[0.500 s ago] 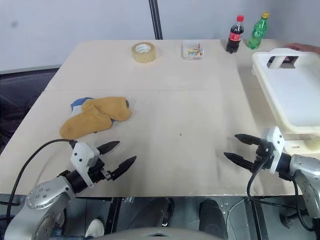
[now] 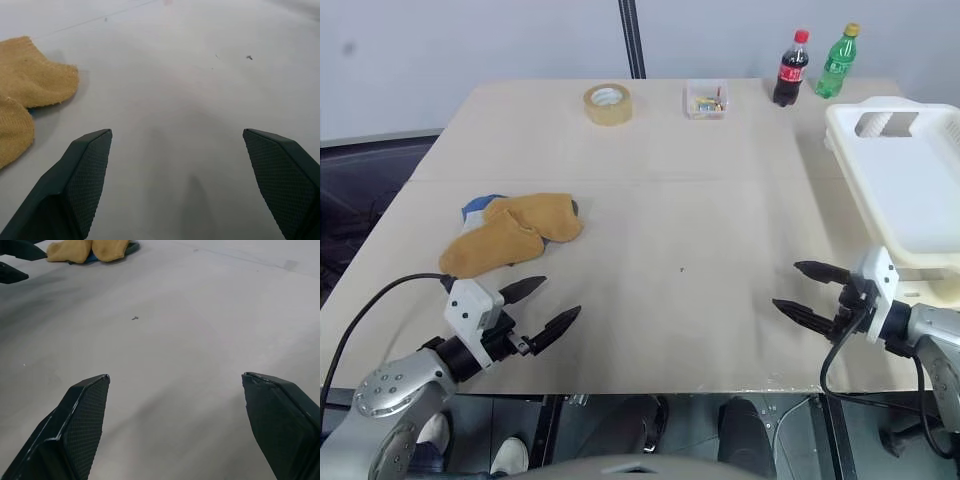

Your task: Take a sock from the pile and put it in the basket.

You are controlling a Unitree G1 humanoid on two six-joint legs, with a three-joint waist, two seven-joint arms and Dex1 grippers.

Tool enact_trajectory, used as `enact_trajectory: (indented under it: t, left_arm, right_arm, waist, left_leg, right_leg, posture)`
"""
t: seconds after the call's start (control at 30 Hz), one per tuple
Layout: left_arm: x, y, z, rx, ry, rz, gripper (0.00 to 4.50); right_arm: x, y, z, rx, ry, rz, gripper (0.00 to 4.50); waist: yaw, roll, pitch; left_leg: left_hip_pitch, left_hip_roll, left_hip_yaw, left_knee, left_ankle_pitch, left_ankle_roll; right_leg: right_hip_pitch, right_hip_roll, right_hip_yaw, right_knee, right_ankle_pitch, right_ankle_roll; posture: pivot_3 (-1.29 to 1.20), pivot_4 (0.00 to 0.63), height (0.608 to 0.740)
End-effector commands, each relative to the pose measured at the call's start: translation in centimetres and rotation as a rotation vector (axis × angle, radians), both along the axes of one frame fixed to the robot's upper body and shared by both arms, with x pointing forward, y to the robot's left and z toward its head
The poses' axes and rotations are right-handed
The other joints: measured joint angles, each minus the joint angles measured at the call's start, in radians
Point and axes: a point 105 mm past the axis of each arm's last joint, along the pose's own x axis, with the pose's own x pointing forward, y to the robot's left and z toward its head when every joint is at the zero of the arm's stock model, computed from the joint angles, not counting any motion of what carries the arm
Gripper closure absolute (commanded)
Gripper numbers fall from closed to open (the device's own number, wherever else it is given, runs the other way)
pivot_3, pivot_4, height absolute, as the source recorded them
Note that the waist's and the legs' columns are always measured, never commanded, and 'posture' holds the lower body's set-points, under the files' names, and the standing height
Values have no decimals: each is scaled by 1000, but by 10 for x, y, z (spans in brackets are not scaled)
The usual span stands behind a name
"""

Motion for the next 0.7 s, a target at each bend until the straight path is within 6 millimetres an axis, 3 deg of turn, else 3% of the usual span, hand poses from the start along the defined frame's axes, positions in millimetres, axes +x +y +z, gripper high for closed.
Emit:
enact_trajectory:
  t: [0.03, 0.43, 0.53, 0.7]
  left_arm:
    - [0, 2, 5, 6, -32, 18, 0]
    - [6, 10, 9, -1, -63, 60, 0]
    - [22, 21, 12, 46, -123, 168, 0]
    - [55, 29, 20, -15, -222, 400, 0]
  right_arm:
    - [2, -1, 13, -2, -48, 16, 93]
    - [6, 5, 14, 5, -54, 38, 93]
    - [5, 6, 14, 6, -55, 40, 93]
    - [6, 8, 14, 6, -65, 36, 93]
  waist:
    - [0, 0, 0]
    - [0, 0, 0]
    - [2, 0, 0]
    - [4, -1, 0]
  left_leg:
    - [0, 0, 0, 0, 0, 0]
    - [0, 0, 0, 0, 0, 0]
    - [0, 0, 0, 0, 0, 0]
    - [0, 0, 0, 2, 2, -4]
  right_leg:
    - [0, 0, 0, 0, 0, 0]
    - [0, 0, 0, 0, 0, 0]
    - [0, 0, 0, 0, 0, 0]
    - [1, 0, -1, 0, 0, 0]
  posture:
    - [0, 150, 740]
    - [0, 150, 740]
    - [0, 150, 740]
    - [0, 150, 740]
